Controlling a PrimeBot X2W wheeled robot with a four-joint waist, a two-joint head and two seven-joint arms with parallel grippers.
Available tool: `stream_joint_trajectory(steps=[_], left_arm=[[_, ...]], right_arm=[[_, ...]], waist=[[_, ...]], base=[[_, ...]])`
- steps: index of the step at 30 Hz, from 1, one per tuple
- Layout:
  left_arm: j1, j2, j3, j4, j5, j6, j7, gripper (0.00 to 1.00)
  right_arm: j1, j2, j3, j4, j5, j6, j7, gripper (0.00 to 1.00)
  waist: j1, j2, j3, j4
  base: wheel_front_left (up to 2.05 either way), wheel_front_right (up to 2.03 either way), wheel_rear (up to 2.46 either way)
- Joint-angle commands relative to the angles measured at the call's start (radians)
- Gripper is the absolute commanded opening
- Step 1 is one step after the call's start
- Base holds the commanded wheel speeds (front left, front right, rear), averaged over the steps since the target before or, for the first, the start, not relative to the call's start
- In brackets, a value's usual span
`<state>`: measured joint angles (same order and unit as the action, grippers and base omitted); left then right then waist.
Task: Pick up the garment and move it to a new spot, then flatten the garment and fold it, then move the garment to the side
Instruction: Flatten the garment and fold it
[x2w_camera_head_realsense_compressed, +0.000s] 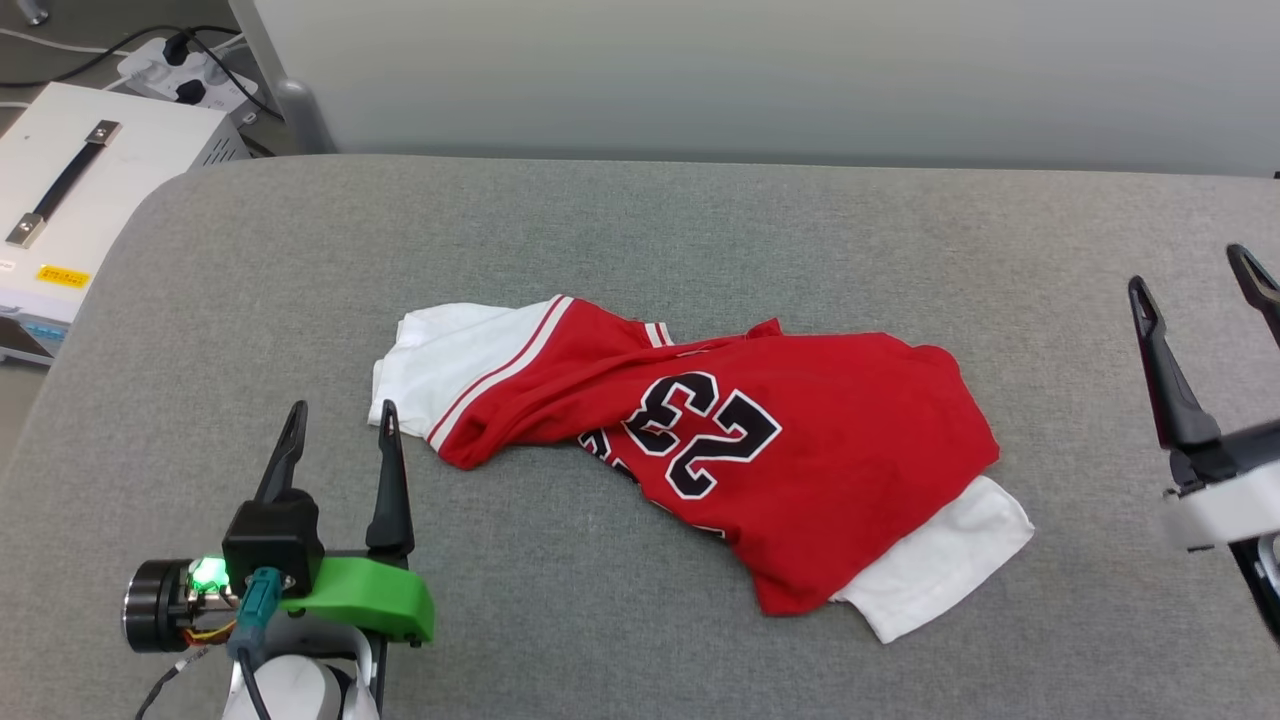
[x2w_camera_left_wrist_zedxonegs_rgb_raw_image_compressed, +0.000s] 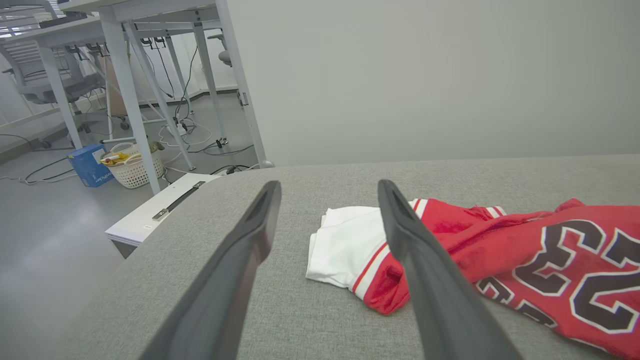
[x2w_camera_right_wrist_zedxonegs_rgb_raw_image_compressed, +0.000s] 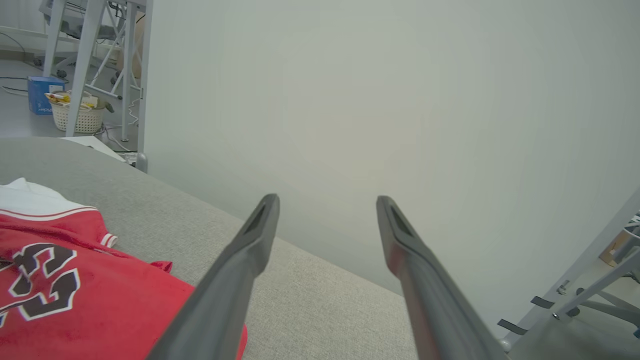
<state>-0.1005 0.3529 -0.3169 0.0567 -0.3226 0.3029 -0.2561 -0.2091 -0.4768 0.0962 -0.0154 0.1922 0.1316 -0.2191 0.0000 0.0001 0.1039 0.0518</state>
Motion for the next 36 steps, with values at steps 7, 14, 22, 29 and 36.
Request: stream_joint_trajectory(steps=[7, 14, 22, 29, 36], left_arm=[[0.045, -0.066, 0.083, -0.011, 0.082, -0.058, -0.006, 1.00], [0.034, -0.122, 0.134, -0.010, 0.136, -0.110, -0.006, 1.00], [0.010, -0.173, 0.171, -0.006, 0.187, -0.160, -0.006, 1.00], [-0.014, -0.206, 0.198, -0.004, 0.216, -0.190, -0.006, 1.00], [-0.017, -0.238, 0.231, 0.007, 0.240, -0.220, -0.006, 1.00]], right_arm=[[-0.152, -0.250, 0.344, 0.005, 0.238, -0.001, 0.257, 1.00], [-0.274, -0.381, 0.618, 0.036, 0.407, -0.001, 0.472, 1.00], [-0.365, -0.376, 0.804, 0.128, 0.536, -0.001, 0.659, 1.00], [-0.394, -0.317, 0.931, 0.282, 0.521, -0.001, 0.617, 1.00], [-0.476, -0.311, 1.033, 0.406, 0.593, -0.001, 0.530, 0.00]], waist=[[0.0000, -0.0001, 0.030, 0.012], [0.0000, -0.0001, 0.074, 0.030], [0.0000, -0.0001, 0.132, 0.048], [0.0000, -0.0001, 0.173, 0.055], [0.0000, -0.0001, 0.174, 0.049]], base=[[0.00, 0.00, 0.00], [0.00, 0.00, 0.00], [0.00, 0.00, 0.00], [0.00, 0.00, 0.00], [0.00, 0.00, 0.00]])
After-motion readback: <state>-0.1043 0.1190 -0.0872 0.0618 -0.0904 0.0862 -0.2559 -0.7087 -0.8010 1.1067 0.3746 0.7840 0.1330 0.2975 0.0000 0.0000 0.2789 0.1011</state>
